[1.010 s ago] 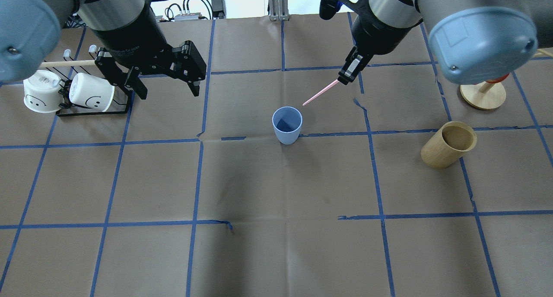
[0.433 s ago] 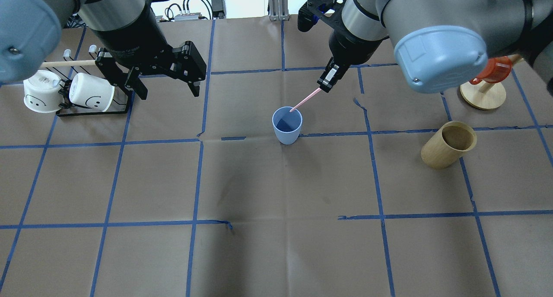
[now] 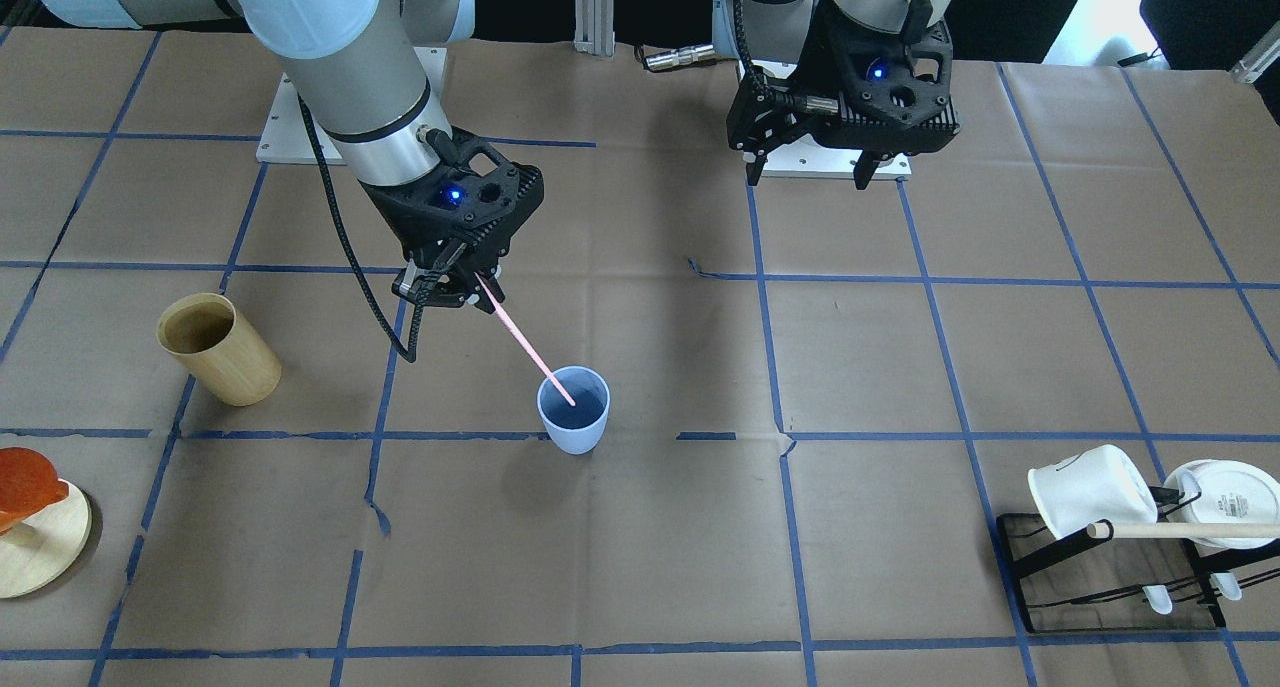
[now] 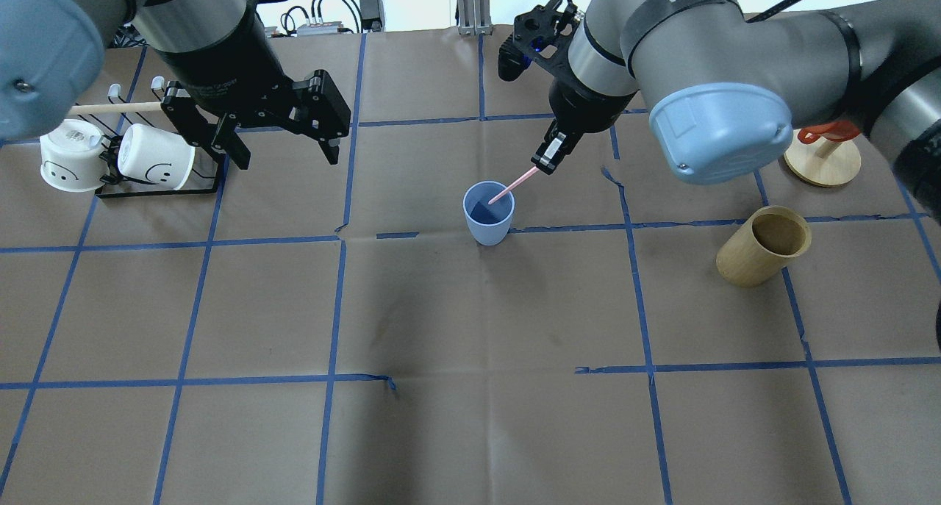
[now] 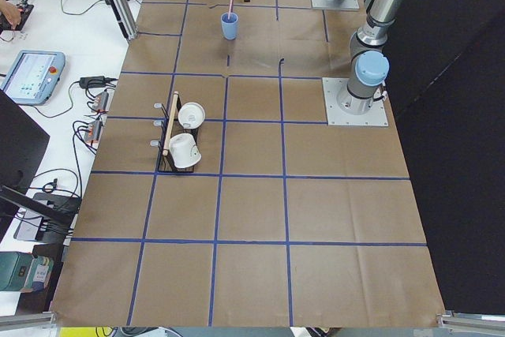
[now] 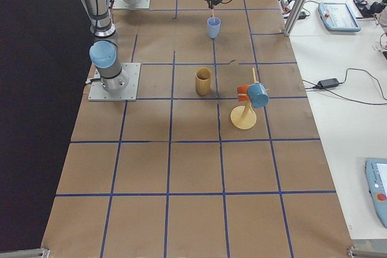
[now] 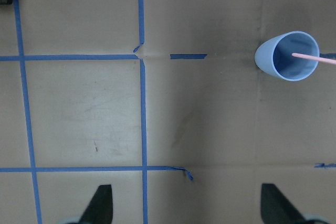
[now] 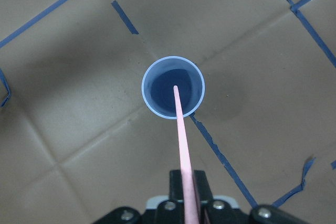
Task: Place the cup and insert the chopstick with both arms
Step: 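Move the pink stick with the right gripper over the light blue cup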
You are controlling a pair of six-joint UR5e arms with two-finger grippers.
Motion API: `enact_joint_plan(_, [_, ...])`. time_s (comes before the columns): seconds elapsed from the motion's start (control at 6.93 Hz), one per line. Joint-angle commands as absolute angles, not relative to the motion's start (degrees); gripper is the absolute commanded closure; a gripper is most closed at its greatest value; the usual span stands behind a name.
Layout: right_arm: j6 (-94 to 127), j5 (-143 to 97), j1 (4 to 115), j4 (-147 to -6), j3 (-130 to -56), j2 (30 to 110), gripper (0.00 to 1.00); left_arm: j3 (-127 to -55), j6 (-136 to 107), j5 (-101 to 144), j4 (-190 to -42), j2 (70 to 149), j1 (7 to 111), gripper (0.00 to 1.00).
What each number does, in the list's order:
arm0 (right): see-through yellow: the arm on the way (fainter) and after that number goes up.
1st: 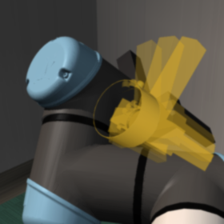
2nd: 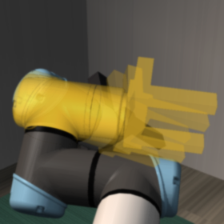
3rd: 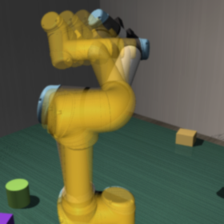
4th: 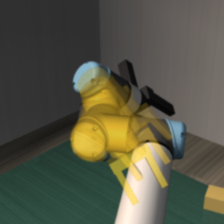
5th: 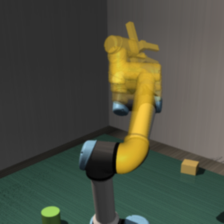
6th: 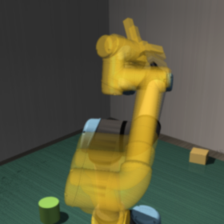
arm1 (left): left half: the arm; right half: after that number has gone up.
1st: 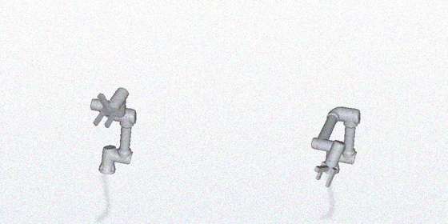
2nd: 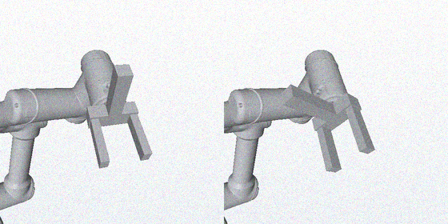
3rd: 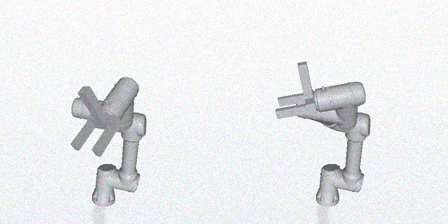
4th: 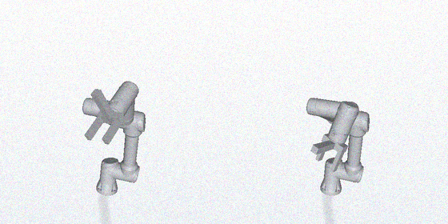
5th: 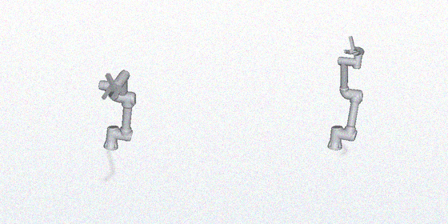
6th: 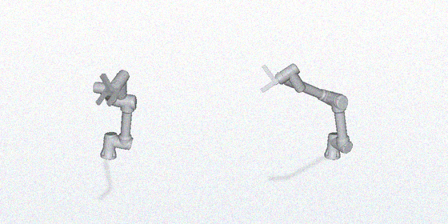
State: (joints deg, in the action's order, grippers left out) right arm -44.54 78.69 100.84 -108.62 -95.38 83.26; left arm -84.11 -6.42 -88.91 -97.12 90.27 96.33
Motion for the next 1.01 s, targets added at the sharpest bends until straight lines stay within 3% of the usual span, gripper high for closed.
enact_joint_plan(0.0, [-44.4, 78.7, 101.6, -110.3, -97.2, 82.6, 0.93, -84.1, -6.4, -88.9, -97.1, 90.3, 96.3, 0.0])
enact_joint_plan(0.14, [-43.7, 78.5, 101.7, -112.0, -97.6, 81.9, 0.89, -84.1, -6.4, -88.9, -97.1, 90.3, 96.3, 0.0])
enact_joint_plan(0.29, [-43.2, 78.4, 101.7, -113.0, -97.6, 81.5, 0.75, -84.1, -6.4, -88.9, -97.1, 90.3, 96.3, 0.0])
enact_joint_plan(0.43, [-43.2, 78.1, 101.7, -113.5, -97.6, 81.3, 0.41, -83.9, -6.4, -88.5, -97.0, 90.4, 96.3, 0.0])
enact_joint_plan(0.58, [-43.2, 77.9, 101.7, -113.5, -97.6, 80.7, 0.01, -83.8, -6.4, -88.9, -97.1, 90.4, 96.4, 0.0])
enact_joint_plan(0.87, [-43.0, 78.7, 101.5, -113.5, -95.2, 80.5, 0.0, -83.7, -6.4, -88.9, -97.1, 90.4, 96.3, 0.0])
